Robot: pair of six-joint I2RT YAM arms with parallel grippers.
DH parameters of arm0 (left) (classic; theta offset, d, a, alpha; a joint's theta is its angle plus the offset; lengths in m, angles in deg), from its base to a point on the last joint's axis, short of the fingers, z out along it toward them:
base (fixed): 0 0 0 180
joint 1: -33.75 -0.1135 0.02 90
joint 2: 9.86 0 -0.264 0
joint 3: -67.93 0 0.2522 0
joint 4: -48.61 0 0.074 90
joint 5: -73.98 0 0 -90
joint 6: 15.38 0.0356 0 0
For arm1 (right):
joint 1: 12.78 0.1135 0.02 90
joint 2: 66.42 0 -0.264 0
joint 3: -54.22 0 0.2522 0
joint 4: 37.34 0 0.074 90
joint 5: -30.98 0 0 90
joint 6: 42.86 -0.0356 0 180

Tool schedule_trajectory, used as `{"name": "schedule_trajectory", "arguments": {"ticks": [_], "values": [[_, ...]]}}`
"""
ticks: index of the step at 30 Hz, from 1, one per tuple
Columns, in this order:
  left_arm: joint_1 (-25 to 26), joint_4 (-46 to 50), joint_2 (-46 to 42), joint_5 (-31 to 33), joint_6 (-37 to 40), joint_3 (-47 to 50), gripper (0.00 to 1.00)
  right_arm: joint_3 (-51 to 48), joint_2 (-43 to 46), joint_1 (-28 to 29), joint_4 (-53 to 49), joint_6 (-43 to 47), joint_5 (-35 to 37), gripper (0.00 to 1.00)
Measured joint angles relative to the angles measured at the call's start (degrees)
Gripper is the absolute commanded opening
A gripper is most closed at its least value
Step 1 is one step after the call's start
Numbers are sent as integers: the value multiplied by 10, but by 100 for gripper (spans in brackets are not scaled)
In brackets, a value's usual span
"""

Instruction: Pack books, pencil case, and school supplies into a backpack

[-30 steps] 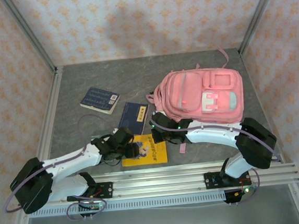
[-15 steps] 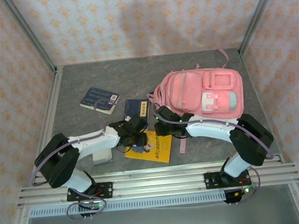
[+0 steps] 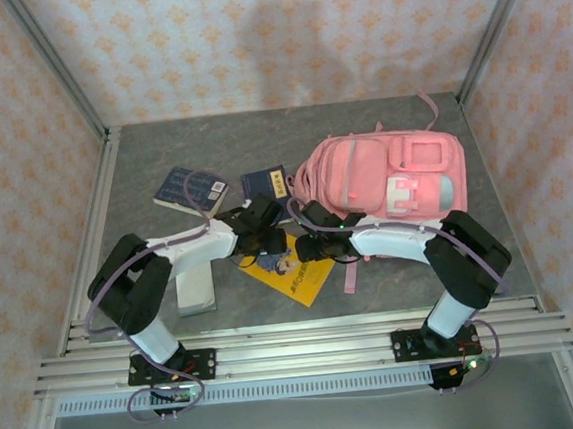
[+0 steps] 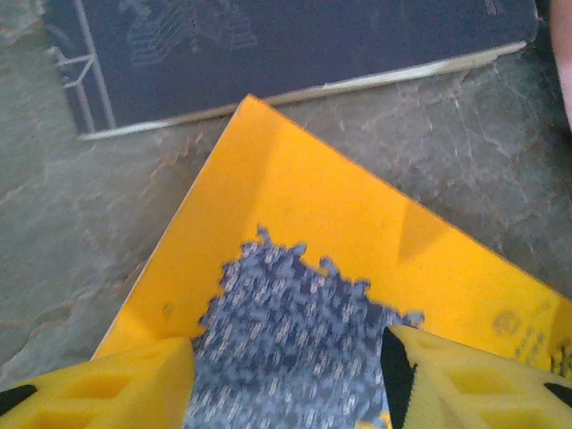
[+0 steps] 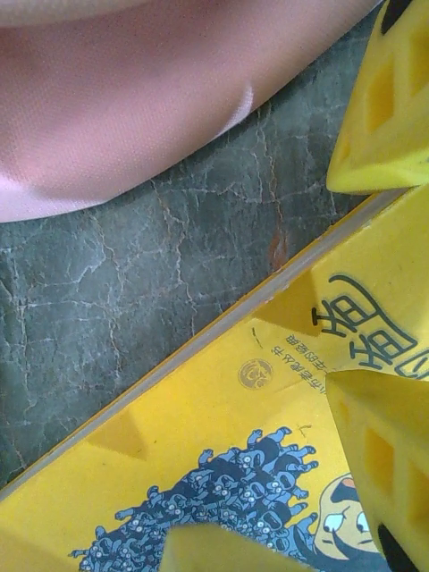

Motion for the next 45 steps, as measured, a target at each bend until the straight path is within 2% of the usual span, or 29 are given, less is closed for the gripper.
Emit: {"name": "schedule_trajectory", "arguments": {"ticks": [7, 11, 12, 15, 18, 20, 24, 32, 40, 45], "values": [[4, -9, -224, -46, -62, 136, 67, 0, 4, 0, -15, 5, 10, 56], [26, -16, -282, -60, -98, 195, 65, 0, 4, -8, -21, 13, 17, 54], [33, -21, -284, -63, -107, 210, 64, 0, 4, -16, -21, 13, 16, 50], [47, -40, -265, -73, -128, 241, 64, -1, 4, -44, -16, 7, -2, 35], [54, -68, -223, -75, -139, 243, 64, -3, 4, -60, -6, 8, -32, 32], [55, -82, -194, -75, -140, 236, 63, -8, 4, -60, 3, 8, -60, 32], [54, -53, -159, -75, -140, 201, 63, -22, -1, -59, 19, 6, -103, 33], [44, 14, -106, -85, -124, 141, 63, -43, -4, -57, 55, -12, -137, 35], [15, 31, -92, -121, -107, 123, 63, -75, 21, -9, 70, -47, -161, 35], [2, 7, -89, -116, -91, 118, 63, -78, 42, 4, 36, -49, -157, 46]]}}
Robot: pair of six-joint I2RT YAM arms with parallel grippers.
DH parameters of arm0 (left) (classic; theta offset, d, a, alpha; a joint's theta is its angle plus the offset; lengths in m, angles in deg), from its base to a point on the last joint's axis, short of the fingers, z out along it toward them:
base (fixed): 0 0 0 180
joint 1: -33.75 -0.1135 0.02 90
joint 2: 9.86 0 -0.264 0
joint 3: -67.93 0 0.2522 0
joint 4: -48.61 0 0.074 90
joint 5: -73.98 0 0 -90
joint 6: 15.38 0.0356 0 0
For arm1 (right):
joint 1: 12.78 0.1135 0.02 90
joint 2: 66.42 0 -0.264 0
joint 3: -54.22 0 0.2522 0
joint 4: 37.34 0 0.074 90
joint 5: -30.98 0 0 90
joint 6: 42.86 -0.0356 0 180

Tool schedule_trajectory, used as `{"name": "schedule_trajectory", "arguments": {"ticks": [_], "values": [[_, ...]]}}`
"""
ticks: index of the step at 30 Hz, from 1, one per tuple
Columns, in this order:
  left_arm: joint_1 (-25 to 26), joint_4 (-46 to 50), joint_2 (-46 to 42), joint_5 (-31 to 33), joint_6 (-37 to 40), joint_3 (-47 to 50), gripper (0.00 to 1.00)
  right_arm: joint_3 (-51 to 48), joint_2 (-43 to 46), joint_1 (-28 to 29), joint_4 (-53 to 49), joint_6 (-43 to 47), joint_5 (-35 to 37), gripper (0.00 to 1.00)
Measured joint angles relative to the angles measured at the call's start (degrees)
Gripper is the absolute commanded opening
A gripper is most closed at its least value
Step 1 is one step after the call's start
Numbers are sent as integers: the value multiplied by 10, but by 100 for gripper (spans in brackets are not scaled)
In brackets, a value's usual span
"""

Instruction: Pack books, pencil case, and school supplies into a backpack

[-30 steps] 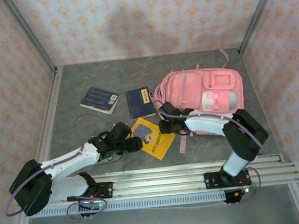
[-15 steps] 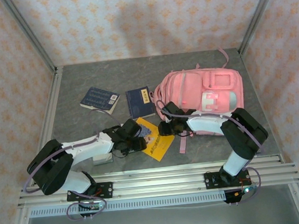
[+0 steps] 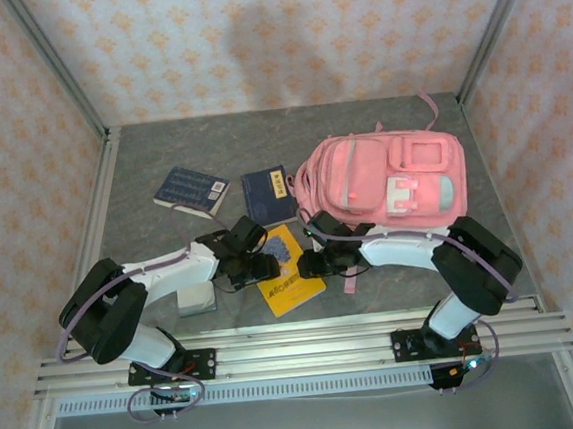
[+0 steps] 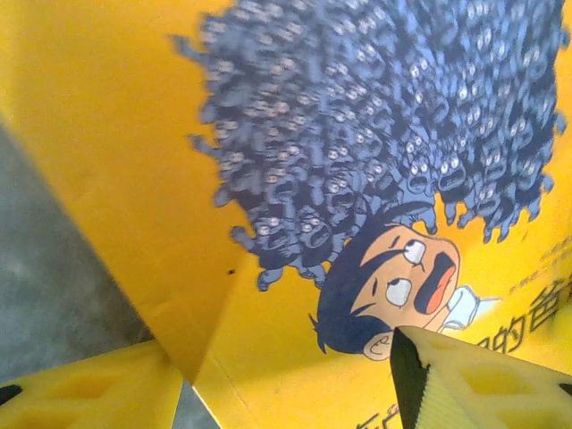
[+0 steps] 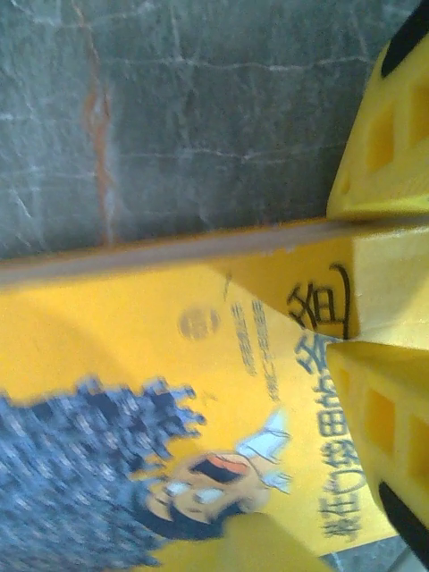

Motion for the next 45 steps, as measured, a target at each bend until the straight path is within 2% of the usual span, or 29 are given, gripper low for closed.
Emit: {"name": "schedule_trajectory", "arguments": {"ticks": [5, 12, 23, 35, 40, 45], "values": [[-7, -54, 2, 4, 10, -12, 63, 25, 11, -5, -37, 12, 28, 56], [-6, -84, 3, 2, 16, -12, 63, 88, -70, -51, -45, 17, 16, 58], [-11, -109, 9, -5, 18, 1, 63, 79, -79, -67, -25, -10, -13, 51], [-28, -104, -66, -7, 18, 54, 63, 51, -67, -70, 14, -42, -9, 37], [-32, -116, -45, -16, 18, 56, 62, 43, -66, -70, 35, -52, -19, 32], [-34, -137, -9, -28, 18, 56, 56, 30, -68, -74, 73, -66, -47, 31]]}}
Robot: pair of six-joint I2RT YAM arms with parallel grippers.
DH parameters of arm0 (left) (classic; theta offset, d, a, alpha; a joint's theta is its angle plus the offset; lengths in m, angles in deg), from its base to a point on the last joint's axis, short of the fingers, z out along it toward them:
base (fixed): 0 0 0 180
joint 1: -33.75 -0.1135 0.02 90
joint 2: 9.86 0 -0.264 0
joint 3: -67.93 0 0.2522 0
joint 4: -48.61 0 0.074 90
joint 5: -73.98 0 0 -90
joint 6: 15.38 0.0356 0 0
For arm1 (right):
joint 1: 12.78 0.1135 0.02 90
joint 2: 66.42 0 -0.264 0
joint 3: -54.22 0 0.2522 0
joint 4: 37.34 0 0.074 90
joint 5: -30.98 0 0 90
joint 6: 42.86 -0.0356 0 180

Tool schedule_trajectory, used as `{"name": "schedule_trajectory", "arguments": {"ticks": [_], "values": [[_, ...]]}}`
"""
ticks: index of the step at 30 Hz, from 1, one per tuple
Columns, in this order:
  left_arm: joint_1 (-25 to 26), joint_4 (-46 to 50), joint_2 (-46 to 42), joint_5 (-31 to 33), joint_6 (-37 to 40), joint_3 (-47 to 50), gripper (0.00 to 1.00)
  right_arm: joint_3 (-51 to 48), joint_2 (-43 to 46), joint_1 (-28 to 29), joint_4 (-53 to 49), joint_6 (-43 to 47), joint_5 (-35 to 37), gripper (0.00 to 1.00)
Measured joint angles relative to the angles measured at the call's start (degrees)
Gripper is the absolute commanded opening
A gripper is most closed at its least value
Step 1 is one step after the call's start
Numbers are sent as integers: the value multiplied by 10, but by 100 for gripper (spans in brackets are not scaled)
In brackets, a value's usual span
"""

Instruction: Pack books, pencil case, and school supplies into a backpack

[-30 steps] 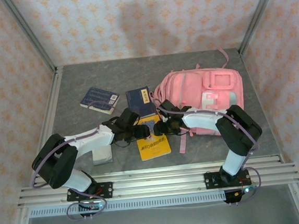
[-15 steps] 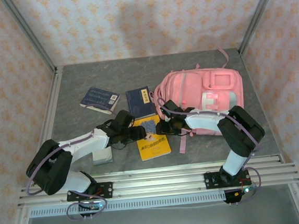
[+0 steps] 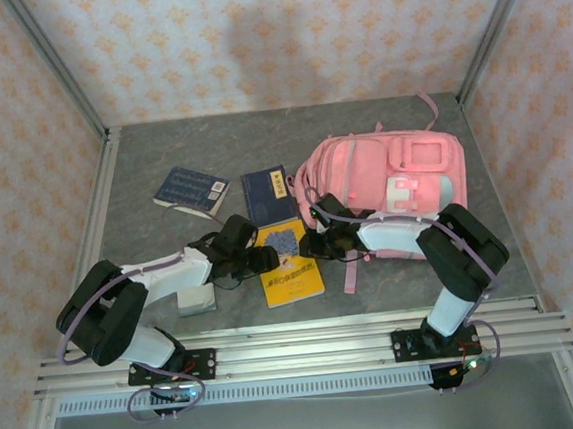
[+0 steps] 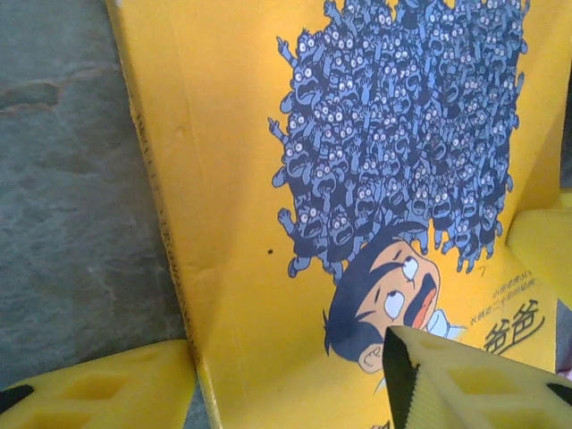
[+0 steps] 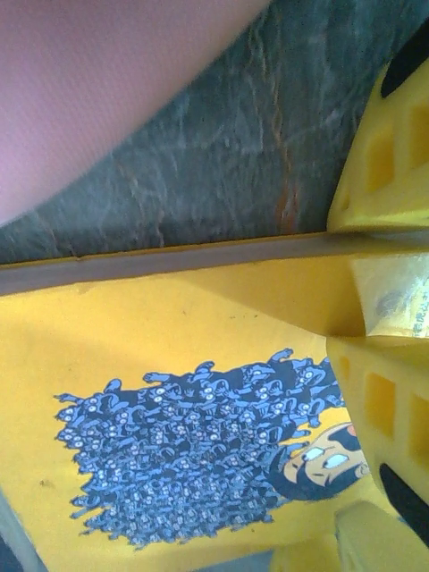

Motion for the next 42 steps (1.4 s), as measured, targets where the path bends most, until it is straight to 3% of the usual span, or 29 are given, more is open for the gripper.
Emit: {"name": "schedule_trajectory", "arguments": {"ticks": [10, 21, 28, 38, 42], "values": [[-10, 0, 3, -1, 0, 7, 40, -20, -5, -17, 60, -40, -62, 37], [-10, 2, 3, 0, 15, 7, 39, -32, 23, -21, 39, -32, -89, 34], [-10, 2, 4, 0, 20, 7, 39, -38, 48, -19, 57, -34, -172, 32], [-10, 4, 2, 0, 30, 7, 39, -38, 49, -19, 48, -33, -178, 15], [-9, 10, -6, 0, 30, 7, 49, -28, 44, -19, 15, -18, -160, 2]]}}
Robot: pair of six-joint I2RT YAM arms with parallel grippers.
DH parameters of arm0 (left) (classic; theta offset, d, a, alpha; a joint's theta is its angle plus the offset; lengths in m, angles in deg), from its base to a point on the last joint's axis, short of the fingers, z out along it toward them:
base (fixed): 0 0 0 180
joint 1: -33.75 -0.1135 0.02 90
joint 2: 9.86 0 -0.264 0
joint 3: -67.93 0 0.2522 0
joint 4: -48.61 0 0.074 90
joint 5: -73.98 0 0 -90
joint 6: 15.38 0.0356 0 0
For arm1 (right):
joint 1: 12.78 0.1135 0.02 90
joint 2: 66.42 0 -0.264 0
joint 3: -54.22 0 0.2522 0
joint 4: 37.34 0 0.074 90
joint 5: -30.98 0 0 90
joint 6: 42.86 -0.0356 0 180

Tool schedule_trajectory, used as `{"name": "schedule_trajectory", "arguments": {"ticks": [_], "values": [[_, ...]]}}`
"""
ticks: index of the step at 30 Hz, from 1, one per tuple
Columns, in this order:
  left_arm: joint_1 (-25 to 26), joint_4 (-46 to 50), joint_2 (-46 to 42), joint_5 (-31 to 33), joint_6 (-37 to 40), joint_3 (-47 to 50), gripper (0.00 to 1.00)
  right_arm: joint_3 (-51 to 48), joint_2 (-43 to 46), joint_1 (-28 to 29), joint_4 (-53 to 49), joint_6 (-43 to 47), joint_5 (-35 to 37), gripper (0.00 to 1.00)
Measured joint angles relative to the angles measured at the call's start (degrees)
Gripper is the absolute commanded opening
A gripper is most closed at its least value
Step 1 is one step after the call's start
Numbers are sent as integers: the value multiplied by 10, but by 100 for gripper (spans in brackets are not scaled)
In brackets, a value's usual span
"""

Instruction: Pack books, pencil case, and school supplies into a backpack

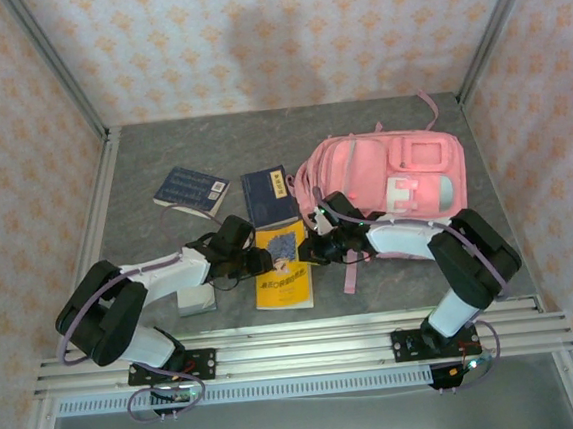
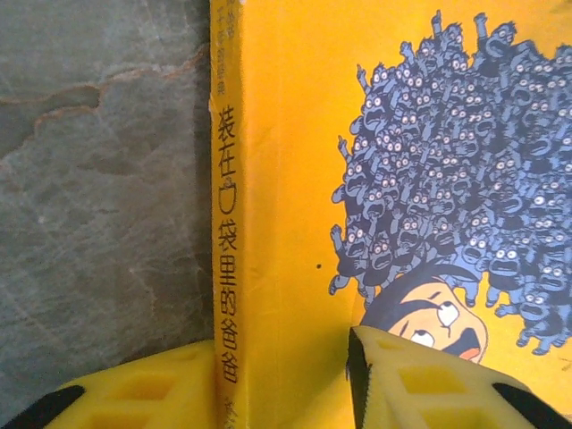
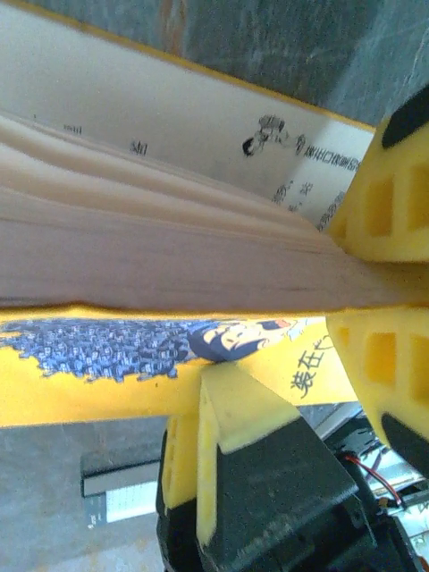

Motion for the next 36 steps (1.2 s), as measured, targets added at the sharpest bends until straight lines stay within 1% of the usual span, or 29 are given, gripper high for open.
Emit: {"name": "schedule_trajectory", "arguments": {"ticks": [1, 5, 8, 12, 17, 20, 23, 25, 27, 29, 30, 32, 33, 34, 36], "values": [[0, 2, -5, 0, 1, 0, 53, 1, 0, 0, -5, 6, 2, 0], [-4, 30, -49, 6, -2, 0, 68, 0, 5, -4, -8, 9, -4, 0], [-14, 41, -90, 10, -6, 0, 77, -17, 21, -21, 18, -9, -32, 0], [-22, 43, -108, 5, -20, 1, 83, -63, 31, -51, 114, -70, -88, 0], [-26, -6, -101, -49, -63, 33, 84, -119, 29, -77, 258, -167, -143, 0], [-26, -56, -84, -91, -97, 53, 78, -133, 23, -80, 327, -210, -162, 0], [-27, -99, -78, -119, -124, 62, 64, -140, 5, -82, 382, -244, -173, 0], [-30, -116, -78, -127, -135, 72, 48, -142, -6, -88, 408, -259, -181, 0], [-33, -122, -81, -129, -144, 80, 35, -142, -10, -91, 412, -263, -183, 3], [-34, -122, -93, -128, -149, 86, 23, -142, -10, -92, 398, -249, -181, 10], [-34, -121, -102, -127, -151, 87, 16, -140, -8, -92, 372, -233, -175, 14], [-34, -122, -123, -127, -153, 87, 5, -133, 2, -92, 310, -197, -153, 25], [-33, -124, -135, -128, -154, 87, 0, -127, 11, -91, 274, -177, -138, 34], [-33, -126, -147, -129, -151, 87, 0, -119, 24, -89, 235, -155, -118, 44], [-32, -129, -165, -128, -153, 87, 0, -103, 55, -85, 168, -120, -80, 58]]}}
